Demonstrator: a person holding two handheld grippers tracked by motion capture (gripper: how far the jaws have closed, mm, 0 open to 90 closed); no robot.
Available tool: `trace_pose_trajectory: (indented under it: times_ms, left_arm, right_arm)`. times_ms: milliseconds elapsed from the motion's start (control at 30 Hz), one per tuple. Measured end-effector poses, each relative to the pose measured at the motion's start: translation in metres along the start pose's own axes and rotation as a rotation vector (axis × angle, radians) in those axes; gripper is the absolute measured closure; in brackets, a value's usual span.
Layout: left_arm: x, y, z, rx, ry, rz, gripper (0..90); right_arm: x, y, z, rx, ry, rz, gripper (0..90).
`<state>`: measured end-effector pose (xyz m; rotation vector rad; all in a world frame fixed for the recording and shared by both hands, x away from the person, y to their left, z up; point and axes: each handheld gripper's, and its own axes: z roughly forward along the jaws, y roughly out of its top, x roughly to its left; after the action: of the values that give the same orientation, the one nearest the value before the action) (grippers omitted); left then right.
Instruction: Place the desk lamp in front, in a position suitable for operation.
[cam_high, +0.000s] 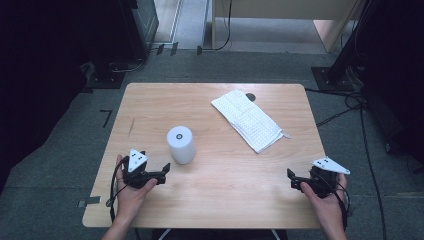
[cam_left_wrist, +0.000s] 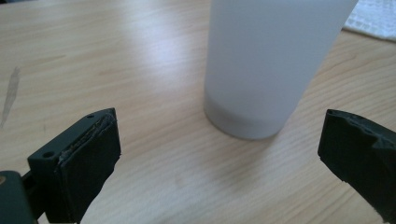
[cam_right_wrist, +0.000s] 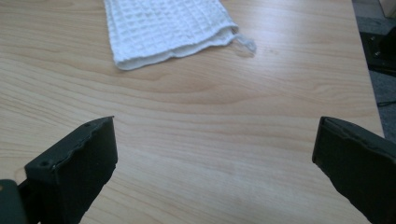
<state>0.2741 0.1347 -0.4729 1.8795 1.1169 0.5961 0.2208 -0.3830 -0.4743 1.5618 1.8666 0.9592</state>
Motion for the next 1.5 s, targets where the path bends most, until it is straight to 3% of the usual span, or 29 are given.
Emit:
trace_pose_trajectory:
  times_ms: [167,300,533,867,967,1100,1500]
  left_arm:
    - [-0.004,0.006,0.009,-0.013,-0.033,0.005,0.0]
    - [-0.008,0.011,0.022,-0.024,-0.083,0.002,0.0]
    - [-0.014,0.016,0.035,-0.030,-0.099,-0.031,0.0]
    - [-0.027,0.026,0.053,-0.023,-0.072,-0.057,0.0]
    - [-0.030,0.027,0.058,-0.027,-0.056,-0.055,1.4]
    - [-0.029,0.028,0.064,-0.027,-0.046,-0.082,5.8]
    - [-0.034,0.031,0.071,-0.012,-0.001,-0.061,5.9]
  right_arm:
    - [0.008,0.007,0.004,-0.001,0.022,-0.017,0.3]
    - [0.017,0.015,0.008,-0.009,0.042,-0.035,0.4]
    - [0.026,0.021,0.012,-0.008,0.056,-0.049,0.4]
    - [0.035,0.031,0.017,-0.015,0.065,-0.063,0.6]
    - [0.038,0.032,0.019,-0.015,0.072,-0.074,0.6]
    - [0.042,0.033,0.024,-0.006,0.073,-0.085,0.6]
    - [0.046,0.036,0.033,0.015,0.083,-0.087,0.6]
